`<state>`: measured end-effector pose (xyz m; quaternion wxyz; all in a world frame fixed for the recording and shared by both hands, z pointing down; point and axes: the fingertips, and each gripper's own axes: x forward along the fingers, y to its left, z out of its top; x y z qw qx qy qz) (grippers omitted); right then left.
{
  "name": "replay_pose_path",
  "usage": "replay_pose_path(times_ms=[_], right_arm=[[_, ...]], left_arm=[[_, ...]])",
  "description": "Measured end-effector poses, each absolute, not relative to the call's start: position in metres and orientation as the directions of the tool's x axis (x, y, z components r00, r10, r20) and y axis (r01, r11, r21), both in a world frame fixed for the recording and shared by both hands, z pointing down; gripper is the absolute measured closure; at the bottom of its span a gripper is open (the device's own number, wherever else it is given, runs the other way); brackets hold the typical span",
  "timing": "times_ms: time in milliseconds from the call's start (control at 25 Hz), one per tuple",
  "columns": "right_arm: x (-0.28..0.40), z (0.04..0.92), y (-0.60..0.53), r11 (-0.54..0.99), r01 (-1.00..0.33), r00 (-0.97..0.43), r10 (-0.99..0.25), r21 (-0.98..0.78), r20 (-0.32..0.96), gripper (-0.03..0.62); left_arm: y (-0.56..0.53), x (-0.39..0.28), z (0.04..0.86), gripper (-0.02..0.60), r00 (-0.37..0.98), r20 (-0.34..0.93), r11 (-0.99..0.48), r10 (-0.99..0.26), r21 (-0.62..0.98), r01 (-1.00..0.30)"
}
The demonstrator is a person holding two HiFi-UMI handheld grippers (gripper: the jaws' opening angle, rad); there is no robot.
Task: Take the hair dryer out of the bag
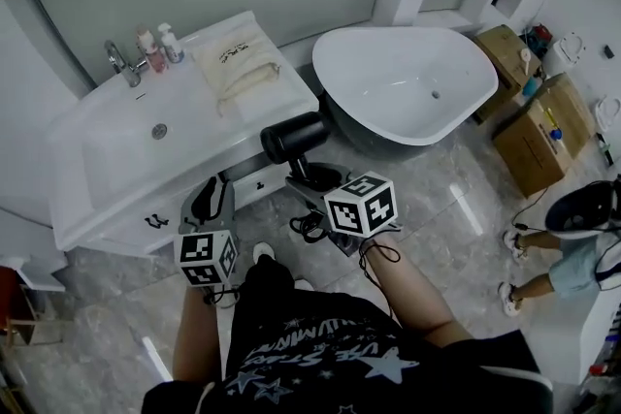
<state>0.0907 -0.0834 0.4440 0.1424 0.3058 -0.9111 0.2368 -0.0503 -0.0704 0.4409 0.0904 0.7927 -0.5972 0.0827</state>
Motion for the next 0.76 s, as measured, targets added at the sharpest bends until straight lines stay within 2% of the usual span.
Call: replay_pose_path(times_ms=[160, 320, 760], right_arm=[[0.089, 0.452, -0.062, 0.698, -0.618, -0.778, -0.477, -0.362, 0.409, 0.416], [0.078, 0.459, -0.044, 0.710, -0.601, -0.789, -0.454, -0.366, 0.415, 0.416], [0.029, 0.467, 0.015, 0.686, -0.620, -0.772, -0.448, -0.381, 0.451, 0.416]], left_arm=[[-0.038, -0.055, 0.450, 0.513, 0.245, 0.263, -0.242, -0.933, 0.043, -0.969], [-0.015, -0.063, 0.455, 0.546, 0.226, 0.270, -0.219, -0.936, 0.055, -0.974], [0.056, -0.106, 0.467, 0.560, 0.258, 0.324, -0.240, -0.910, 0.093, -0.966]])
